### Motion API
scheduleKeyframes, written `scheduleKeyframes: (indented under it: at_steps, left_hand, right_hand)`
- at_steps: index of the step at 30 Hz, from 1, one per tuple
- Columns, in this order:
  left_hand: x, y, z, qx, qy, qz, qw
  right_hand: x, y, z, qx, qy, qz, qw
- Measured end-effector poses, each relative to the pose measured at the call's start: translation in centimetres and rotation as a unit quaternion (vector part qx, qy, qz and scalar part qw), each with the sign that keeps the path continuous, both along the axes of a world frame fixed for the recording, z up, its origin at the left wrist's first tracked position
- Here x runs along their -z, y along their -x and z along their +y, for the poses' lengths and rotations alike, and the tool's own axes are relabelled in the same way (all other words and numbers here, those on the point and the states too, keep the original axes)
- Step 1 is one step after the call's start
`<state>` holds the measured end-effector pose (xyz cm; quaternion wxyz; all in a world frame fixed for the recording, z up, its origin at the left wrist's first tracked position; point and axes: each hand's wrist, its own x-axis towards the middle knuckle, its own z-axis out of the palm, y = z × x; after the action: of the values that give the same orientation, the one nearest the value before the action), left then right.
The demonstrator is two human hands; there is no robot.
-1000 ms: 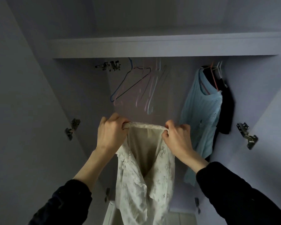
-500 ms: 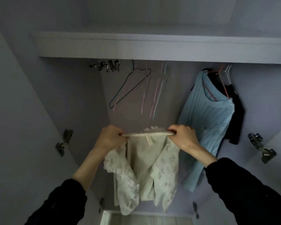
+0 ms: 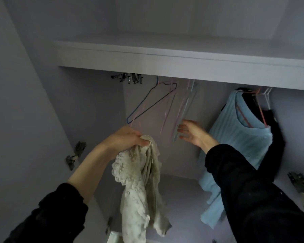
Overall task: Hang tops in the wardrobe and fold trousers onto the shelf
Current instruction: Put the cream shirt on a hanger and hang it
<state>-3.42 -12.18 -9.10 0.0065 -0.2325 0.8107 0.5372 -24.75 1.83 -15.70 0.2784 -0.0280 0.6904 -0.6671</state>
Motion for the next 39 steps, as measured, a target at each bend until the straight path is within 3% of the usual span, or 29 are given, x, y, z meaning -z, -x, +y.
scheduleKeyframes:
  at_steps: [5, 10, 17, 22, 25, 30, 34, 39]
  left_hand:
    - [0.0, -0.6, 0.0, -0.03, -0.017, 0.01, 0.999]
    - [1.0, -0.7, 0.4, -0.049, -0.013, 0.005, 0.999]
    - [1.8, 0.8, 0.9, -0.038, 0.001, -0.001, 0.999]
    - [2.2, 2.1, 1.7, -0.026, -0.006, 0.013, 1.0]
    - [3.2, 2.9, 2.4, -0.026, -0.013, 0.002, 1.0]
    - [4.8, 3.8, 2.9, -0.024, -0.001, -0.022, 0.999]
    - [5.9, 4.6, 2.7, -0.007, 0.027, -0.058, 0.998]
    - [7.8, 5.3, 2.5, -0.038, 0.009, -0.073, 0.997]
  right_hand:
    - [0.0, 0.7, -1.1, 0.029, 0.004, 0.005, 1.0]
    - [-1.5, 2.5, -0.3, 0.093, 0.117, -0.031, 0.988]
    - [-2.0, 2.4, 3.4, 0.119, 0.167, 0.049, 0.977]
    - [0.8, 1.3, 7.3, 0.126, 0.082, 0.04, 0.988]
    - [3.8, -0.6, 10.2, 0.179, 0.021, 0.045, 0.983]
    - [7.2, -3.1, 13.1, 0.183, 0.046, 0.111, 0.976]
    - [7.9, -0.7, 14.2, 0.198, 0.082, 0.053, 0.975]
    - [11.6, -0.7, 15.7, 0.162, -0.041, 0.018, 0.986]
